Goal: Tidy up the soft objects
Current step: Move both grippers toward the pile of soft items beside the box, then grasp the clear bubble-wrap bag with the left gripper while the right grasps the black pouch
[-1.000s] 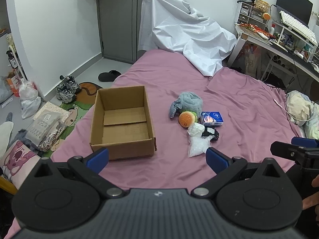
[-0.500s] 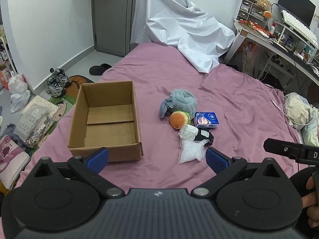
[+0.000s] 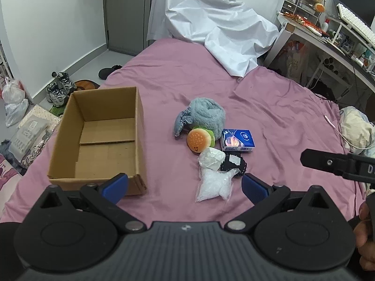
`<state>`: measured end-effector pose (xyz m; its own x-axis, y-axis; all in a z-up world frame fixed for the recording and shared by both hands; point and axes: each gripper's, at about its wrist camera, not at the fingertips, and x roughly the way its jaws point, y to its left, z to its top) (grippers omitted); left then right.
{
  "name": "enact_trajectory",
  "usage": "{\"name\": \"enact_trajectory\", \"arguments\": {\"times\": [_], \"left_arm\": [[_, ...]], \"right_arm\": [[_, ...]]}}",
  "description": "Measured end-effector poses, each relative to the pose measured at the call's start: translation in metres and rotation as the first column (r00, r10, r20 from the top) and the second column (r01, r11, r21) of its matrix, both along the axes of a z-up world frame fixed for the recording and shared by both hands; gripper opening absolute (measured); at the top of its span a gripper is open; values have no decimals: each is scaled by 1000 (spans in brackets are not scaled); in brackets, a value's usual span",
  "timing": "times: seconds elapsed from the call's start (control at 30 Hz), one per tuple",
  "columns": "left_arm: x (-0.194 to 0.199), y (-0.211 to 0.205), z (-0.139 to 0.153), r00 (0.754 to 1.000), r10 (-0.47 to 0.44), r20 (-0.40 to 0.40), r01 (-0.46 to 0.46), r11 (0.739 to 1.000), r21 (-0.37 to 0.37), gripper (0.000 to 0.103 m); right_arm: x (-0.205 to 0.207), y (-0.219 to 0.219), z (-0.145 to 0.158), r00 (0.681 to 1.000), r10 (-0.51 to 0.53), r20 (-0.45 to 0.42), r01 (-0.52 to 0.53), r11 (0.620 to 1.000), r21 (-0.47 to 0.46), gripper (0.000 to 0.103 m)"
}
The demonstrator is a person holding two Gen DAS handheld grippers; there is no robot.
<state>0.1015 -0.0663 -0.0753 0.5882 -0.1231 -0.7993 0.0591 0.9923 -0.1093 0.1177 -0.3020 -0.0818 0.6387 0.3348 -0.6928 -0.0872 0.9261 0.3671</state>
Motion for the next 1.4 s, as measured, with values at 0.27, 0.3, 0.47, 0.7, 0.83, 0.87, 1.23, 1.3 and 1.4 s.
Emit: {"name": "enact_trajectory", "arguments": {"times": [0.27, 0.3, 0.47, 0.7, 0.83, 0.87, 1.23, 1.3, 1.4], "left_arm": [[22, -19, -21, 998, 25, -55, -24, 1000, 12, 102], [25, -21, -24, 998, 29, -59, -28, 1000, 12, 101], [35, -31, -40, 996, 37, -79, -37, 999, 8, 100], [46, -43, -62, 992, 61, -110, -59, 998, 19, 100], [51, -50, -73, 991, 61, -122, -60, 998, 10, 100], [52, -51, -76, 990, 59, -126, -59, 998, 3, 100], [68, -64, -110, 982, 68, -175, -76, 996, -38, 90], [72, -67, -118, 980, 76, -183, -84, 996, -38, 89], [74, -69, -126, 979, 79, -187, -86, 996, -29, 84]], "right_arm": [[31, -7, -10, 999, 14, -34, -13, 999, 35, 103], [33, -9, -12, 999, 8, -34, -6, 999, 43, 103], [42, -21, -36, 997, -21, -74, 31, 991, 131, 103], [52, -38, -56, 993, -73, -98, 90, 979, 180, 103], [63, -43, -70, 986, -91, -142, 118, 974, 193, 103], [66, -43, -72, 985, -95, -146, 121, 976, 183, 103], [78, -35, -93, 977, -53, -208, 97, 974, 205, 101], [81, -33, -97, 973, -49, -225, 97, 974, 207, 97], [85, -27, -102, 968, -28, -249, 82, 975, 209, 91]]}}
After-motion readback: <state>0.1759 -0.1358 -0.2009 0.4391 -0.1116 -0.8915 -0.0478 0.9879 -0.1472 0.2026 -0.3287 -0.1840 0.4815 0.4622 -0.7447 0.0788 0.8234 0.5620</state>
